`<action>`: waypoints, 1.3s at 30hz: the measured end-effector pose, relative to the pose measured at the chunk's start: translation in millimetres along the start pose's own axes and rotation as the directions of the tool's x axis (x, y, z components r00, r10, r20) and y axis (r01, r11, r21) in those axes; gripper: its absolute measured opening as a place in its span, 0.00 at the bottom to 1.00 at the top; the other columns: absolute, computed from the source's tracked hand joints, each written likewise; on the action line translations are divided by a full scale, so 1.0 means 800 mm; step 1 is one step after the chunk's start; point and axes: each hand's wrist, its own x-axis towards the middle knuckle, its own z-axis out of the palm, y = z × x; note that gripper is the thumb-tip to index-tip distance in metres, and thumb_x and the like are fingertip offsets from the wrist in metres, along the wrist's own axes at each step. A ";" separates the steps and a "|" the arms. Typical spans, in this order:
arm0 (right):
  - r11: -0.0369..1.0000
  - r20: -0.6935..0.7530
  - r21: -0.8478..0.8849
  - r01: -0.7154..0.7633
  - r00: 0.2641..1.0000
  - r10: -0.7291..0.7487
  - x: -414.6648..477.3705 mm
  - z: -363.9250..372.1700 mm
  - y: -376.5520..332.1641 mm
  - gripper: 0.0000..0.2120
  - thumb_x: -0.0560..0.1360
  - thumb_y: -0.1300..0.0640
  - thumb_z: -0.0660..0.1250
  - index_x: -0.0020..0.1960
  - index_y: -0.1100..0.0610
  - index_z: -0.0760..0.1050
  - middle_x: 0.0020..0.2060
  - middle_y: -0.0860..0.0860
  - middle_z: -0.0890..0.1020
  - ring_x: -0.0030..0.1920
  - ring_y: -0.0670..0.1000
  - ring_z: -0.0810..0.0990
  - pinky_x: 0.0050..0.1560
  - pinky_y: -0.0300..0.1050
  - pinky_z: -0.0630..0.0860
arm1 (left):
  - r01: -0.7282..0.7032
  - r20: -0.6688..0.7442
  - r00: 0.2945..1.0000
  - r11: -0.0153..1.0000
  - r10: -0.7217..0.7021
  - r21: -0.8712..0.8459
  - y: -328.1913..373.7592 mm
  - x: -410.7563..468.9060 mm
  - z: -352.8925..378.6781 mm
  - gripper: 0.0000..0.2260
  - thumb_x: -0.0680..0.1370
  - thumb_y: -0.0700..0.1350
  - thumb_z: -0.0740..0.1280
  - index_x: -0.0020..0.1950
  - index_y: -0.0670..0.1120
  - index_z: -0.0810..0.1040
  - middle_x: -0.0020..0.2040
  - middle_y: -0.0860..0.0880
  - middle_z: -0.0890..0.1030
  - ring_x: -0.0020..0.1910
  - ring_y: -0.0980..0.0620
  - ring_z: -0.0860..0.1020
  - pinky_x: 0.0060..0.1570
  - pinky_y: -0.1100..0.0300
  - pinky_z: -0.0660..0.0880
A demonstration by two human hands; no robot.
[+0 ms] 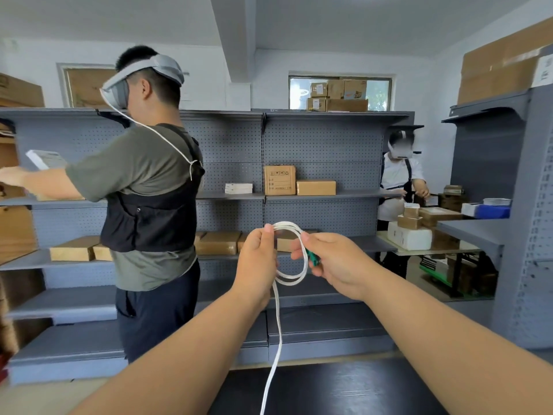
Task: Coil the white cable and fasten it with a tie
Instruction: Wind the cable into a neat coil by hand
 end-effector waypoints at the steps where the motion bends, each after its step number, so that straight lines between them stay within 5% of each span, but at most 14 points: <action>1: 0.999 0.010 0.038 -0.018 1.000 0.018 0.000 -0.002 -0.002 0.14 0.81 0.54 0.57 0.44 0.57 0.78 0.39 0.52 0.80 0.31 0.45 0.67 0.33 0.38 0.63 | 0.009 0.014 1.000 1.000 -0.009 -0.012 -0.001 0.000 -0.001 0.14 0.82 0.49 0.55 0.44 0.43 0.74 0.28 0.51 0.68 0.29 0.54 0.67 0.35 0.58 0.66; 12: 0.994 -0.052 -0.101 -0.045 0.998 0.040 0.000 -0.025 -0.004 0.15 0.82 0.55 0.54 0.40 0.57 0.72 0.31 0.49 0.71 0.30 0.46 0.64 0.31 0.37 0.62 | 0.256 0.334 0.931 0.915 -0.146 -0.311 0.002 -0.003 -0.019 0.13 0.82 0.42 0.55 0.42 0.39 0.73 0.29 0.48 0.69 0.25 0.54 0.69 0.36 0.58 0.77; 16: 0.982 -0.220 -0.182 0.048 0.971 -0.088 0.007 -0.014 0.006 0.17 0.82 0.54 0.53 0.37 0.56 0.71 0.31 0.50 0.72 0.30 0.48 0.65 0.34 0.42 0.64 | 0.245 0.313 0.942 0.890 -0.123 -0.386 0.004 -0.005 -0.013 0.11 0.82 0.38 0.55 0.47 0.38 0.75 0.32 0.48 0.70 0.27 0.55 0.72 0.39 0.60 0.72; 19: 0.969 -0.319 -0.229 0.096 0.933 -0.168 0.009 -0.004 0.014 0.18 0.82 0.53 0.52 0.36 0.54 0.71 0.32 0.48 0.74 0.32 0.48 0.68 0.40 0.47 0.65 | 0.215 0.254 0.958 0.918 -0.132 -0.334 0.002 -0.010 -0.005 0.13 0.82 0.41 0.55 0.41 0.42 0.73 0.31 0.49 0.70 0.28 0.55 0.72 0.38 0.62 0.71; 25: 0.949 -0.347 -0.284 0.139 0.907 -0.237 0.003 0.004 0.017 0.18 0.82 0.52 0.51 0.36 0.54 0.69 0.28 0.47 0.70 0.31 0.49 0.67 0.40 0.46 0.65 | 0.208 0.125 0.977 0.903 -0.173 -0.376 0.007 -0.012 0.010 0.11 0.83 0.46 0.55 0.49 0.42 0.74 0.31 0.49 0.70 0.26 0.54 0.72 0.36 0.59 0.73; 30: 0.952 -0.247 -0.293 0.091 0.955 -0.167 0.002 -0.004 0.009 0.17 0.82 0.52 0.51 0.37 0.53 0.70 0.28 0.46 0.72 0.31 0.48 0.68 0.39 0.45 0.66 | 0.101 0.197 0.977 0.990 -0.081 -0.095 0.008 -0.002 -0.004 0.09 0.78 0.38 0.64 0.59 0.40 0.73 0.39 0.46 0.75 0.29 0.56 0.75 0.40 0.58 0.75; 34: 0.927 -0.148 -0.362 0.097 0.976 -0.160 -0.004 -0.005 0.006 0.17 0.82 0.52 0.50 0.38 0.54 0.70 0.28 0.46 0.73 0.30 0.47 0.68 0.39 0.44 0.67 | 0.013 0.143 0.989 0.988 -0.036 0.156 0.011 0.001 -0.008 0.05 0.80 0.42 0.62 0.53 0.43 0.73 0.31 0.50 0.74 0.24 0.58 0.73 0.45 0.48 0.78; 39: 0.940 -0.100 -0.329 0.092 0.986 -0.132 -0.004 0.001 0.005 0.14 0.81 0.51 0.51 0.44 0.51 0.73 0.34 0.49 0.78 0.33 0.48 0.71 0.41 0.46 0.68 | 0.013 0.064 0.998 0.979 -0.027 0.204 0.014 -0.001 -0.006 0.10 0.81 0.45 0.58 0.46 0.40 0.72 0.27 0.47 0.70 0.19 0.56 0.71 0.36 0.53 0.74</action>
